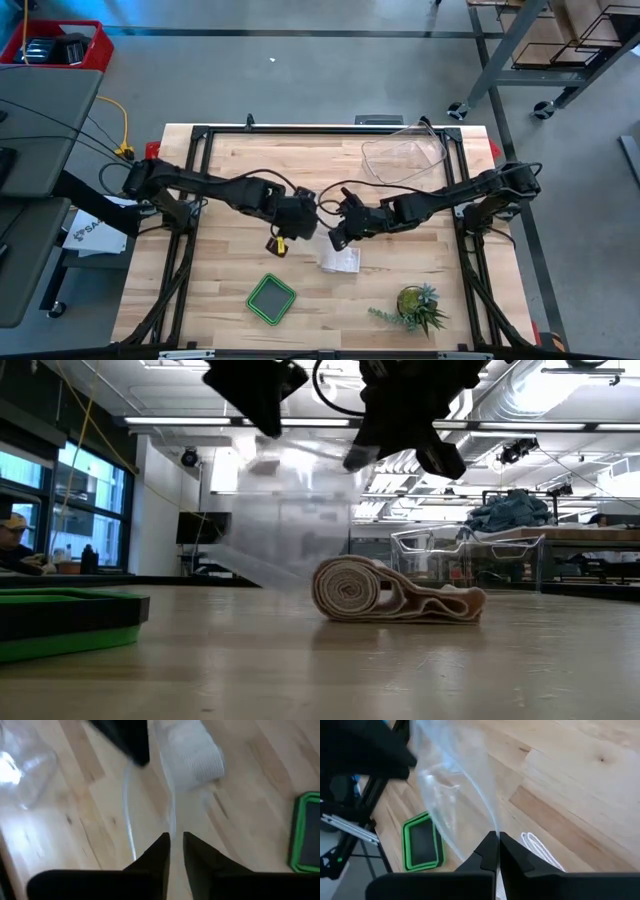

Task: Roll bandage
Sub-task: Put the rolled white bandage into the transparent zip bag

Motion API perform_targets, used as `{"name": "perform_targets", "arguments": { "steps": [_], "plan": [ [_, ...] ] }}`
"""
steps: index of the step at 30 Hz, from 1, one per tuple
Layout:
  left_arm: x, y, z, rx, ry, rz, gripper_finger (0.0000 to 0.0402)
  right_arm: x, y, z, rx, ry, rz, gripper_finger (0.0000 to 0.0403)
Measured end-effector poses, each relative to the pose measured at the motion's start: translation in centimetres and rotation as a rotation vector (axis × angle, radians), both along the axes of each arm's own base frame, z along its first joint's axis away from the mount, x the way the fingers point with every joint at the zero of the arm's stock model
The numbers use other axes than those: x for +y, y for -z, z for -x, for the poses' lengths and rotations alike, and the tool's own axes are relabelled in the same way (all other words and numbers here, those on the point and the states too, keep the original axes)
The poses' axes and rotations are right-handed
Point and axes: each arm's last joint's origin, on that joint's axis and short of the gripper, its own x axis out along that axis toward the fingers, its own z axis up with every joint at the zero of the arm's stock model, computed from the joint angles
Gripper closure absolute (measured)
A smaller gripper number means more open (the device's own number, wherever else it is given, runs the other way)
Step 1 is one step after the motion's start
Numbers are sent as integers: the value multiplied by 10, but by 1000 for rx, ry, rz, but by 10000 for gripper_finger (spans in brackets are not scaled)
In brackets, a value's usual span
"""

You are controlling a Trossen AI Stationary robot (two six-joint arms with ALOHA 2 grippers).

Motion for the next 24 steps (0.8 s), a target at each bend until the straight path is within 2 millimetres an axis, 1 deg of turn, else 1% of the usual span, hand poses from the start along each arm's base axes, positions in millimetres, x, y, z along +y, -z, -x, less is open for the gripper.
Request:
{"name": "perform_targets", "arguments": {
  "steps": [4,7,9,12,15,17,20,22,24],
  "plan": [
    [8,-1,5,66,-72,30,317,-2,0,0,3,-38,38,402],
    [15,-6,10,117,-105,30,287,-3,0,-1,4,-62,65,403],
    [21,-13,11,125,-120,16,267,-5,0,-1,5,-77,78,403],
    [30,-29,12,107,-145,5,239,-7,0,-1,6,-93,91,403],
    [38,-46,12,75,-127,-9,213,-9,0,-2,7,-115,118,403],
    [41,-52,12,60,-113,-7,198,-10,0,-2,8,-132,136,403],
    [41,-48,10,72,-54,21,180,-12,0,-2,9,-158,155,403],
    [38,-40,6,92,7,-3,172,-13,0,-2,9,-182,160,403],
    [34,-29,-1,114,47,-62,168,-15,0,-3,9,-207,162,403]
  ]
}}
